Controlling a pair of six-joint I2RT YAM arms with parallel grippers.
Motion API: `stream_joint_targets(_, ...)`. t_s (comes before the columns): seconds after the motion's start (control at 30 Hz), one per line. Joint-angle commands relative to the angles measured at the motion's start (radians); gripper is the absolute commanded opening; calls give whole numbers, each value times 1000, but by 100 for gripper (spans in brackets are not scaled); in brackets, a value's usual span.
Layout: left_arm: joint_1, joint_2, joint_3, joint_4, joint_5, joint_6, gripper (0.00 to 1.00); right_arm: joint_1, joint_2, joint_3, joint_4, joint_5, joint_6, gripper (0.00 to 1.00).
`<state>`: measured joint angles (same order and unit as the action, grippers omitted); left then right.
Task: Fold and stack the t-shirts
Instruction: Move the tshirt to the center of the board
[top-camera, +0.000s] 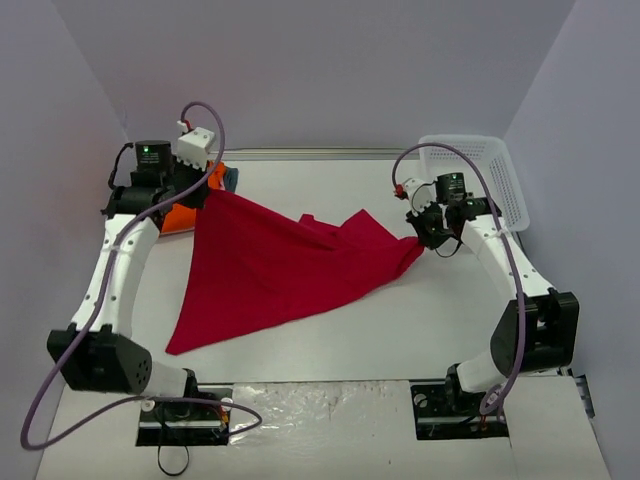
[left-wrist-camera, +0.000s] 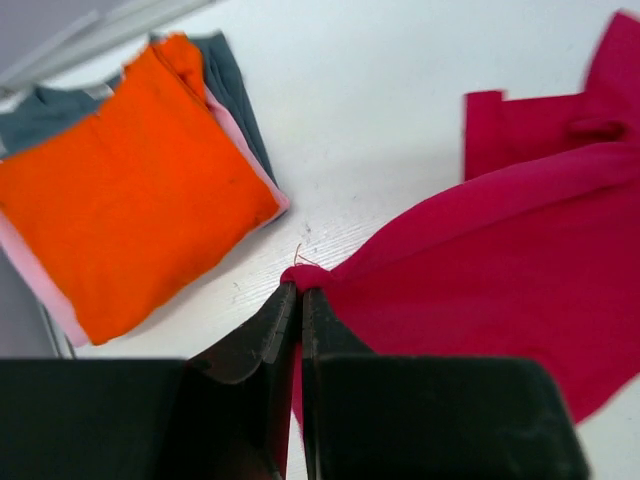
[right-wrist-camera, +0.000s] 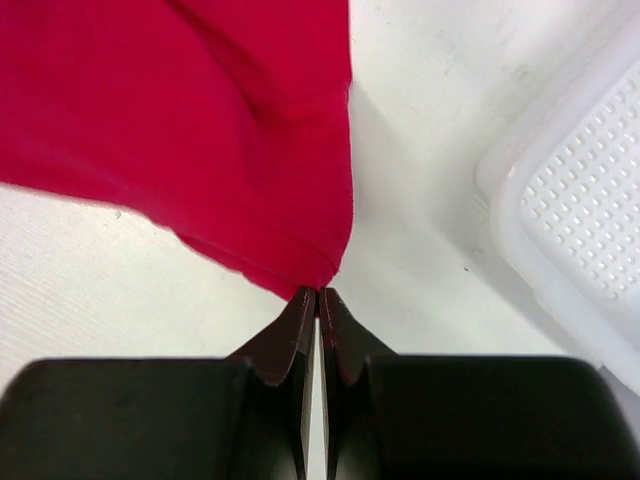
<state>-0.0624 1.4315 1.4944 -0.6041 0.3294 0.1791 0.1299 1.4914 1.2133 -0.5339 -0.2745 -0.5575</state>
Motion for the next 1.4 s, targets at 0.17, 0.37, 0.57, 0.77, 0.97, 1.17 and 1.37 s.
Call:
stream_joint_targets(0.17, 9, -196, -16, -201, 36, 62, 2, -4, -226, -127, -49, 47, -70, 0)
stream_joint_targets(0.37, 9, -290, -95, -253, 75, 76, 2, -1, -227, -115, -266, -46, -214, 47)
stream_joint_targets(0.57, 9, -332, -166, -261, 102, 62, 2, -3, -160, -63, -304, -80, -249, 77)
stream_joint_targets(0.77, 9, -339, -221, -240, 112, 42, 2, -3, 37, 37, -175, -109, -115, 65)
stream_joint_targets(0.97, 10, -347, -249, -226, 105, 28, 3, 2, 287, 215, -150, -157, -33, 57)
stream_joint_targets(1.17, 16, -373, -279, -206, 103, 14, 3, 8, 464, 382, -147, -88, 44, 53)
stream_joint_targets(1.37, 45, -407, -304, -206, 105, 22, 2, 11, 596, 511, -147, -100, 64, 52)
